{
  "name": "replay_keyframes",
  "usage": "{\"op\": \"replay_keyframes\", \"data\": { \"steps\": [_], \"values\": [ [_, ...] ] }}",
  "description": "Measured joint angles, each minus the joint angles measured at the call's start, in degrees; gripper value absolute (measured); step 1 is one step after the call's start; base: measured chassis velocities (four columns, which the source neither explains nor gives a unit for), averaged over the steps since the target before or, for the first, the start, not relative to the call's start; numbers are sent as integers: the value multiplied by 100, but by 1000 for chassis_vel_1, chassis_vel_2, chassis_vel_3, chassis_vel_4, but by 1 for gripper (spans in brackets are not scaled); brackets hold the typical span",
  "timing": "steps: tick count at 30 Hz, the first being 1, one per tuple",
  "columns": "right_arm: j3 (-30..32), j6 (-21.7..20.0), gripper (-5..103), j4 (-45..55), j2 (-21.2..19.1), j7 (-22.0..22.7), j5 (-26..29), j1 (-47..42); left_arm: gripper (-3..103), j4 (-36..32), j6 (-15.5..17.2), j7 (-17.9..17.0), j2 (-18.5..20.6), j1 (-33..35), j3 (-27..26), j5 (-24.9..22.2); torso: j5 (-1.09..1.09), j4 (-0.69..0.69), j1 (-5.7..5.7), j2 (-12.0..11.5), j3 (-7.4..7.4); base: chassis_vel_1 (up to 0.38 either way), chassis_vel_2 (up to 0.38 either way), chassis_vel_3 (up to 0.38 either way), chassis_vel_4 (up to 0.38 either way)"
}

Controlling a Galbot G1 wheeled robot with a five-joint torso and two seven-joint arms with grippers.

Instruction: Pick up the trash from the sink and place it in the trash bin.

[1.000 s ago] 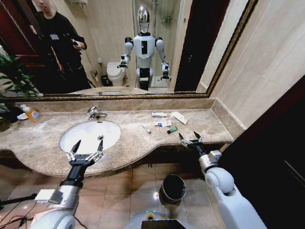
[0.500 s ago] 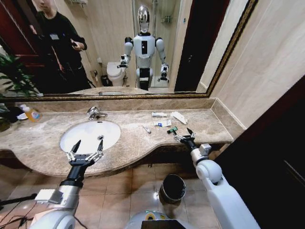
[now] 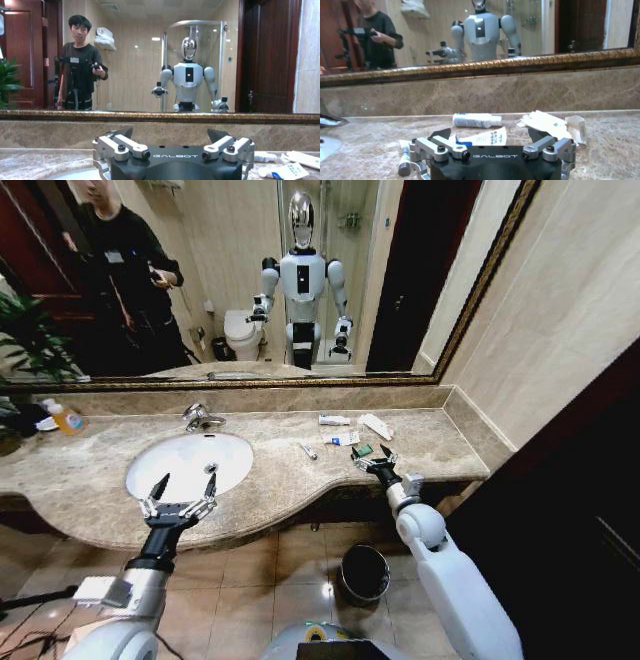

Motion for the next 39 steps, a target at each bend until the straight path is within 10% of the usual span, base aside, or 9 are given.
{"op": "replay_keyframes", "data": {
  "steps": [17,39],
  "values": [
    [-751,-625,100,-548,742,2176,244,717,100,0,0,0,0,0,0,0,-1,0,0,0,0,0,0,0,0],
    [-1142,-814,100,-1034,1412,3338,112,1127,100,0,0,0,0,0,0,0,-1,0,0,0,0,0,0,0,0]
  ]
}}
